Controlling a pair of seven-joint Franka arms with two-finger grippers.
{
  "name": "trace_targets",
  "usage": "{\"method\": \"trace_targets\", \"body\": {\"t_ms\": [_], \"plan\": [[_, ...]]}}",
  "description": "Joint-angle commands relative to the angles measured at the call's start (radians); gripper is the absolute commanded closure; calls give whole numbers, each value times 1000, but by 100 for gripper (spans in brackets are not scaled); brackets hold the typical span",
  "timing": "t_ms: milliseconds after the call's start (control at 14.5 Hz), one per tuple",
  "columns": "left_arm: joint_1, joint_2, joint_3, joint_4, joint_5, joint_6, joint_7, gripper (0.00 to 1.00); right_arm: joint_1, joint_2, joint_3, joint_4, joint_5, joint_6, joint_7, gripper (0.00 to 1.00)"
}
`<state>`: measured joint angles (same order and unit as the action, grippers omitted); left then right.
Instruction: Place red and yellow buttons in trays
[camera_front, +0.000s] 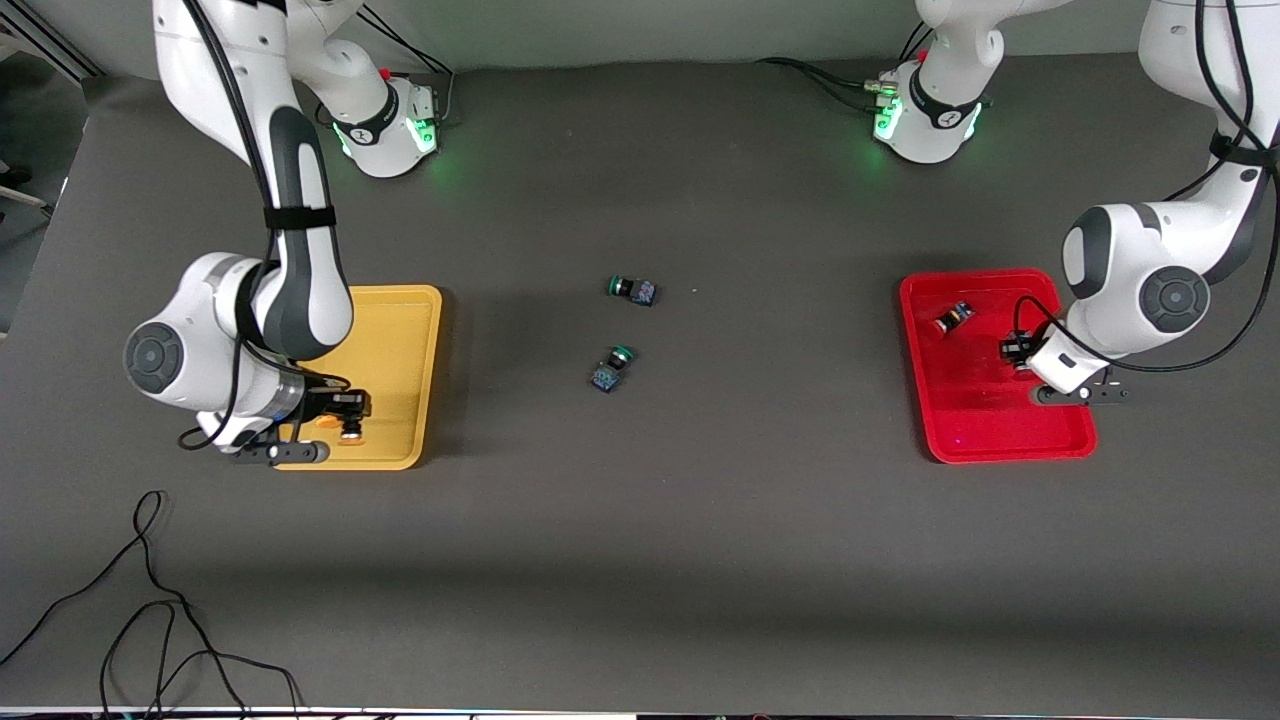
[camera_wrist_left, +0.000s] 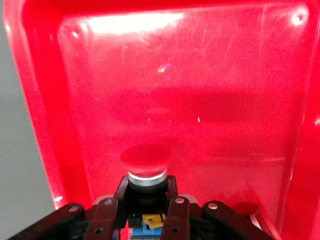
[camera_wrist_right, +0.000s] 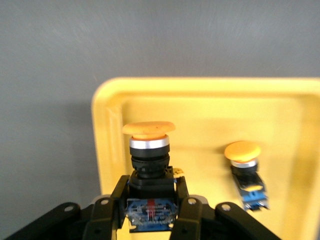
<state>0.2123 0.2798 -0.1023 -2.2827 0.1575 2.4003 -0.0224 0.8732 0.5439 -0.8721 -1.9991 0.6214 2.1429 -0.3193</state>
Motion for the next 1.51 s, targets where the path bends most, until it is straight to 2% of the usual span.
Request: {"method": "trace_targets", "body": {"t_ms": [0,69,138,206,275,619,757,825,963,1032,1238,1307,1444], "plan": [[-2,5,1,0,17,10,-11,48,30,62,-2,-36,78,42,-53,91],[-2,-2,0,3,17,2,-11,1,32,65,-1,-40,78,40,-53,91],[-2,-33,0,17,17,-24,-13,0,32,67,-1,-52,78,40,-53,88],[-2,-74,0,25,17,-83,-2,0,32,76,4,-52,78,38,-52,56],[-4,-108,-3,52,16,-142,-2,0,32,88,5,-52,78,37,-49,1],[-42,-267,-14,230,-3,-436,-1,0,33,44,-13,8,54,-24,14,0],[-57,-294,-17,332,-13,-554,-7,0,47,15,-91,148,-29,-262,127,0],[-62,-297,-20,395,-50,-637,1,0,52,4,-106,230,-88,-341,193,0],[-74,-297,-20,507,-84,-752,2,0,53,-48,-120,314,-138,-415,244,0],[-88,-298,-20,520,-84,-759,1,0,55,-73,-122,333,-144,-426,256,0],[-102,-315,-31,525,-84,-747,1,0,78,-166,-127,362,-256,-457,295,0],[-140,-312,-20,541,-82,-751,-7,0,84,-198,-128,371,-287,-475,315,0],[-206,-315,50,545,-84,-759,-14,0,86,-245,-127,385,-330,-512,362,0]]}}
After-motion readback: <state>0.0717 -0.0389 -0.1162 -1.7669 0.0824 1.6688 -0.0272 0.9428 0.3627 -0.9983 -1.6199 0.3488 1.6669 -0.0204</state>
